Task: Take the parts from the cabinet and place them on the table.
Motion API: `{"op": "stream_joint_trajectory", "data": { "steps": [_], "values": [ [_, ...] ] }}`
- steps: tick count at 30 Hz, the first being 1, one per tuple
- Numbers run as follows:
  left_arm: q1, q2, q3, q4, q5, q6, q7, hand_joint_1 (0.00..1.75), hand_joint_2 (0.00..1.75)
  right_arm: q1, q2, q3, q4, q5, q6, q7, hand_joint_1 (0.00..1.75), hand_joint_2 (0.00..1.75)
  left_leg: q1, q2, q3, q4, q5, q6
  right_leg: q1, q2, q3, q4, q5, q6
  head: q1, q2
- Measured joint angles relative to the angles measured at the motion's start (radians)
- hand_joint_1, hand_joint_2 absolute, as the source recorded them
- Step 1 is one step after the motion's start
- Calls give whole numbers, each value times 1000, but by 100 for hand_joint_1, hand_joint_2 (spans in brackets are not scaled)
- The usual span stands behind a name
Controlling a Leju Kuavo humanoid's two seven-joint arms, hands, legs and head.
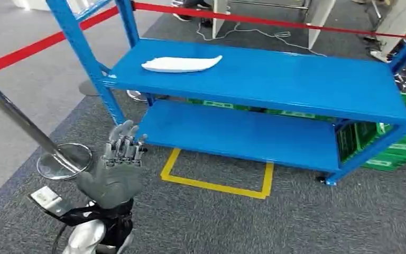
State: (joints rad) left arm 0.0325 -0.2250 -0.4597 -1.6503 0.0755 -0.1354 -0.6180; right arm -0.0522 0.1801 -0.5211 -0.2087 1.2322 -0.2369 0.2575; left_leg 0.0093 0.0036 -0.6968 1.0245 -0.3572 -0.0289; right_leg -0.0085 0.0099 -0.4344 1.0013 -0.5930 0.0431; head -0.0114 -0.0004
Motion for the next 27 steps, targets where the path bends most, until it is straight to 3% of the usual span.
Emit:
{"op": "stream_joint_trajectory", "data": {
  "steps": [1,2,3,5,6,7,8,11,13,15,17,18,20,21,22,23,26,27],
  "values": [
    [-1,-2,-1,0,-2,0,-2,0,0,-1,0,0,0,2,0,0,0,0,8,-3,6,-7,7,12,-2,-1,12,-3,-4,7,2,0],
    [-1,-2,-2,0,-3,0,-3,0,0,-1,0,0,0,5,0,0,0,0,7,-4,11,-8,1,19,-1,-3,5,20,-19,10,5,0],
    [-2,-2,-4,0,-4,-3,-6,0,0,-2,0,0,0,8,0,0,0,0,6,-5,14,-8,-14,26,-1,-3,-29,81,-54,12,9,0],
    [-1,0,-4,0,-6,-12,-16,0,0,-2,0,0,0,11,2,0,0,0,-1,-7,23,-8,-35,37,-1,-3,-146,268,-113,12,12,0],
    [-1,0,-5,0,-10,-17,-19,0,0,1,0,0,0,12,4,0,0,0,-5,-8,31,-8,-43,39,0,-3,-190,324,-116,10,12,0],
    [-1,1,-5,1,-11,-21,-21,0,0,5,0,-1,0,13,4,0,0,0,-8,-8,44,-8,-51,41,1,-3,-211,331,-92,8,12,0],
    [-1,1,-5,2,-12,-23,-21,0,0,8,0,-2,0,15,4,0,0,0,-10,-10,62,-8,-61,42,3,-3,-209,292,-42,2,12,0],
    [-3,1,-5,2,-11,-26,-21,0,0,9,0,-4,0,18,3,-2,0,0,-11,-7,108,-10,-76,34,12,-3,-141,53,132,-17,12,0],
    [-6,0,-5,5,-6,-25,-16,0,0,4,0,-10,1,19,-1,-3,0,0,-15,-12,113,-7,-84,24,18,-4,-137,38,124,-15,11,0],
    [-6,0,-5,5,-2,-24,-14,0,0,3,0,-14,0,21,-2,-2,0,0,-11,-12,114,-14,-84,13,22,-2,-138,37,121,-22,12,0],
    [-7,0,-5,5,-1,-24,-13,0,0,3,0,-17,0,22,-4,0,0,0,-14,-11,109,-1,-98,2,11,-3,-122,17,131,-32,11,0],
    [-8,0,-5,5,-1,-24,-13,0,0,2,0,-18,0,24,-5,0,0,0,-13,-11,87,46,-129,-3,9,-3,-119,14,131,-36,6,0],
    [-8,0,-5,6,-1,-24,-11,0,0,2,0,-18,0,25,-5,0,0,0,-10,-11,7,193,-192,-11,9,-3,-117,14,126,-41,7,0],
    [-8,1,-5,7,0,-24,-10,0,0,2,0,-19,0,26,-5,0,0,0,-8,-11,-36,261,-210,-14,9,-3,-116,14,123,-41,8,0],
    [-8,1,-5,8,1,-24,-10,0,0,2,0,-19,0,26,-5,1,0,0,-7,-11,-55,279,-200,-15,8,-2,-113,14,119,-40,8,0],
    [-8,1,-5,9,1,-24,-10,0,0,3,0,-21,0,26,-5,2,0,0,-6,-11,-50,255,-167,-16,7,-1,-109,14,115,-38,8,0],
    [-9,1,-5,10,1,-24,-10,0,0,3,0,-24,0,26,-4,2,0,0,0,-7,52,32,-28,-21,3,2,-88,14,97,-23,7,0],
    [-11,0,-5,11,1,-24,-10,0,0,1,-1,-25,0,26,-4,2,0,0,-1,-6,72,-1,-44,-22,10,3,-96,21,87,-14,2,0]
  ]
}}
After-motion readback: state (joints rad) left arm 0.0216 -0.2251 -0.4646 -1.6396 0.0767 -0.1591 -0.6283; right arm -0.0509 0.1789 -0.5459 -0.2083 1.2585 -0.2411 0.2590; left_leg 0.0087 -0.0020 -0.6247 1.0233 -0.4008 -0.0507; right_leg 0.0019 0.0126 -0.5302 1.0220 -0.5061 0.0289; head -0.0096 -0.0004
